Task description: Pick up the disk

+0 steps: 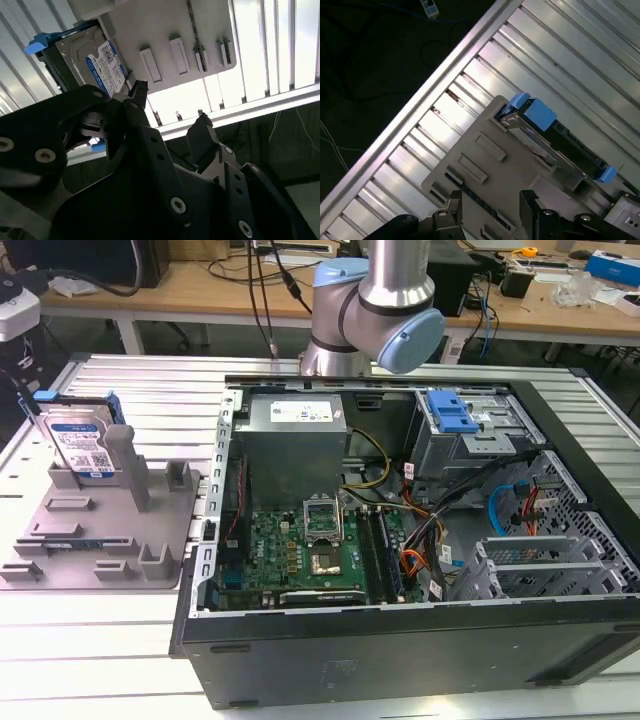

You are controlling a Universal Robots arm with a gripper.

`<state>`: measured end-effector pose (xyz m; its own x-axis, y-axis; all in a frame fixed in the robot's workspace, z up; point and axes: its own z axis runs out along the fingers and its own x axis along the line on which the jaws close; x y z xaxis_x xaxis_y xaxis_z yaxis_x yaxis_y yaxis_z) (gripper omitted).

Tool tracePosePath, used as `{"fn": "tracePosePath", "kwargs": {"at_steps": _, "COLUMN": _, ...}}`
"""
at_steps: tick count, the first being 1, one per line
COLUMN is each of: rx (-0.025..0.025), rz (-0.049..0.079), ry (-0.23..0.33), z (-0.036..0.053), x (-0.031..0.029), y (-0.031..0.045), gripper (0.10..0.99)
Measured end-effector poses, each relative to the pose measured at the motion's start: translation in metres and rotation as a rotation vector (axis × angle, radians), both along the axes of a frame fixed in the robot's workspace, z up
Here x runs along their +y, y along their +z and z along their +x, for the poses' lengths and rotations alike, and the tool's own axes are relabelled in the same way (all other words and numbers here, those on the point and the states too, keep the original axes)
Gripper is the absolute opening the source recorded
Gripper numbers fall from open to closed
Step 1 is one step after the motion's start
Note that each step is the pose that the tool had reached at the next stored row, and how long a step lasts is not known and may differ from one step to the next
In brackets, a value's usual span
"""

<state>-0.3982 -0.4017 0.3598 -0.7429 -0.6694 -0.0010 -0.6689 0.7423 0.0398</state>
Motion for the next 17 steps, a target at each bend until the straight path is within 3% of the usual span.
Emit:
{"fn": "tracePosePath", "kwargs": {"at_steps": 1, "rx": 0.0, "rz": 0.0, "ry": 0.02, "z": 0.0, "x": 0.0, "y": 0.0, "gripper": 0.6}}
{"fn": "tracePosePath", "kwargs": {"at_steps": 5, "rx": -0.0001, "rz": 0.0, "ry": 0.105, "z": 0.0, "x": 0.0, "y": 0.0, "gripper": 0.6}}
{"fn": "tracePosePath", "kwargs": {"at_steps": 15, "rx": -0.0018, "rz": -0.001, "ry": 0.388, "z": 0.0, "x": 0.0, "y": -0.0003, "gripper": 0.6}}
{"fn": "tracePosePath", "kwargs": {"at_steps": 17, "rx": -0.0025, "rz": -0.001, "ry": 0.421, "z": 0.0, "x": 0.0, "y": -0.0004, "gripper": 0.6}}
